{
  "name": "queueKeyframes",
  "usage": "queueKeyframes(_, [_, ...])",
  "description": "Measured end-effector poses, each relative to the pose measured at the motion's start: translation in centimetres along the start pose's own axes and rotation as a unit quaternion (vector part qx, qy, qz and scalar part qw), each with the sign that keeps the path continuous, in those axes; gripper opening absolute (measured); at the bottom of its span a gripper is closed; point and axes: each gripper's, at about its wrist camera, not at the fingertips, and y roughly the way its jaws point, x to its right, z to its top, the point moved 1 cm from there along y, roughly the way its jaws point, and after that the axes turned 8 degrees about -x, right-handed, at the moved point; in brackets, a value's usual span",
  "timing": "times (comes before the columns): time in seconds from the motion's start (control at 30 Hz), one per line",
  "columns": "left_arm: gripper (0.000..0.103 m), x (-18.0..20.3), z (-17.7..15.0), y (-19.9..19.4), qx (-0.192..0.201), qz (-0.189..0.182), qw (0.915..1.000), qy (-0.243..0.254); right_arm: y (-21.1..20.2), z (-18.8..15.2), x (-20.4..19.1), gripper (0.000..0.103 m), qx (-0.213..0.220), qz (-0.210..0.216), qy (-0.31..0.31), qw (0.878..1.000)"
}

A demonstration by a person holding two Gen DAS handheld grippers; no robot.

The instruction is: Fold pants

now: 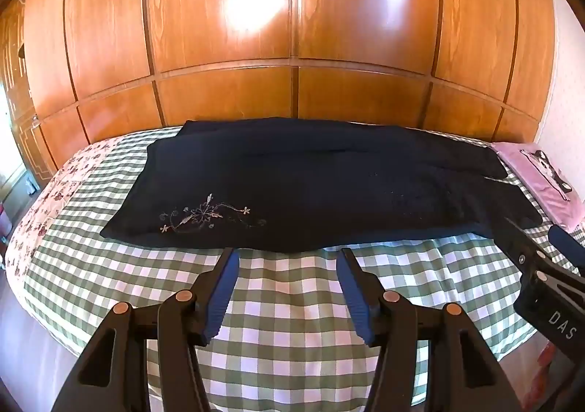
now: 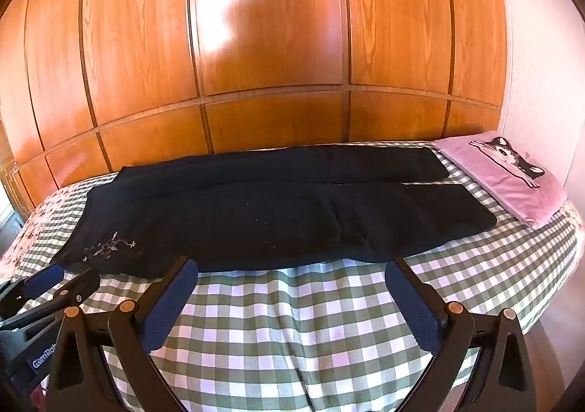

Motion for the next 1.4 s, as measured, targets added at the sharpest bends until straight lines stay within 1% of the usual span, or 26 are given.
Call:
queueKeyframes(0.07, [0.056,-0.05,0.05,-0.04,0.002,-0.001,1.0000,-0.001,0.66,-0.09,-0.01,0.103,-0.003,-0.001,0.000,1.000])
queueKeyframes(0.27, [0.056,0.01,0.14,-0.24,0.008,0.001,1.0000,0.002,0.64,-0.10,-0.18,0.103,-0.001,-0.001,-0.002,1.000])
queueKeyframes(0.7, [0.056,-0.08,0.07,-0.28,0.008,0.003,1.0000,-0.004,0.55,-0.08,-0.40,0.103,-0.002,0.001,-0.002,1.000])
queueKeyframes(1.4, [0.056,0.20,-0.25,-0.13,0.005,0.002,1.0000,0.003,0.62,0.00,-0.37,0.103,-0.005,0.001,-0.004,1.000])
